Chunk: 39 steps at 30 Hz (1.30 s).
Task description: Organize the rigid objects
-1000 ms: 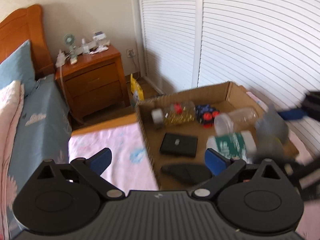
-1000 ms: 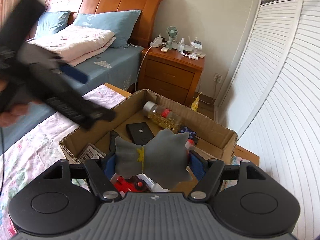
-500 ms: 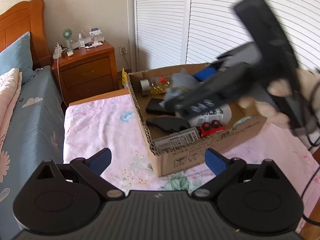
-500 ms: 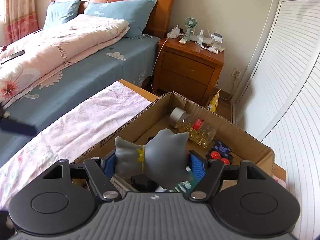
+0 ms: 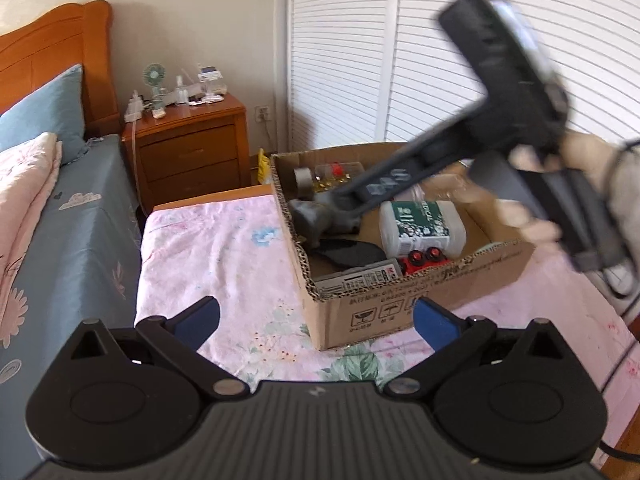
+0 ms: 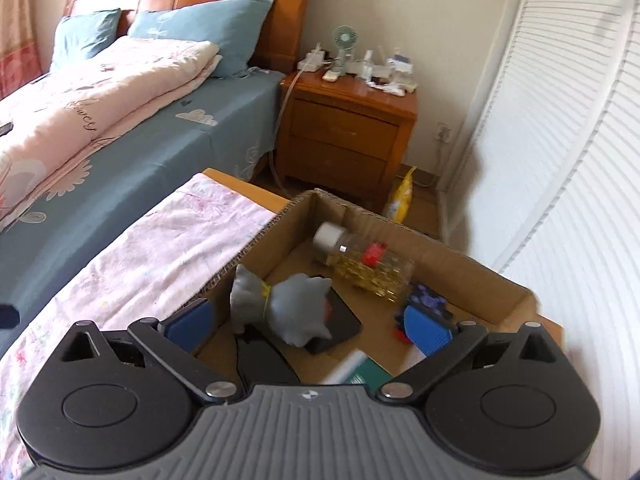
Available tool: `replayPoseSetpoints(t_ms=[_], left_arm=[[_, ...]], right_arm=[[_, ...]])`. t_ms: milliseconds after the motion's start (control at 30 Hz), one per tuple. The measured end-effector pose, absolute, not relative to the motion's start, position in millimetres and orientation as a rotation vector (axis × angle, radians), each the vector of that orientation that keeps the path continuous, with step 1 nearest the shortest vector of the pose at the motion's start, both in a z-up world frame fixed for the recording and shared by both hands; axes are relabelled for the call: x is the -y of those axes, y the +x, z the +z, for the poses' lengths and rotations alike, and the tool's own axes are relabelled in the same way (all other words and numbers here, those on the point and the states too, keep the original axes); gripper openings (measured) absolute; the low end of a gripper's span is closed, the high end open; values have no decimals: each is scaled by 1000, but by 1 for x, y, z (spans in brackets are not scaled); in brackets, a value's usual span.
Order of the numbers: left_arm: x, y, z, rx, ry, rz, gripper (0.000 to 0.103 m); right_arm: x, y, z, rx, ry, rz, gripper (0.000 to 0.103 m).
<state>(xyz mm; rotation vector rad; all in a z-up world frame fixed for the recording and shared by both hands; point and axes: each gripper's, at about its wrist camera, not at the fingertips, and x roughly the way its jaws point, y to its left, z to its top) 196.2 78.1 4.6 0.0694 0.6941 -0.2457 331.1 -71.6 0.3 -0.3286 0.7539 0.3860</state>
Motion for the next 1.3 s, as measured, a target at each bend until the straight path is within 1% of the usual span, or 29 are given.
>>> replayPoseSetpoints(t_ms=[133,233,533,900,1300], left_arm=[[-76,191,9,-681,71,-189,102],[-71,188,12,-685,76,-138,102],[-45,171,26,-722,73,-54,102],[-28,159,36,-743,73,-46,102],[-22,159,34,-762,64,-39,102]], right_arm=[[90,296,13,-740,-342,277,103],[107,269,16,-767,-321,168,103],[146,196,4,-843,-167,-1,103],[162,172,8,-828,-76,-37,103],[158,167,9,-828,-74,-15,103]])
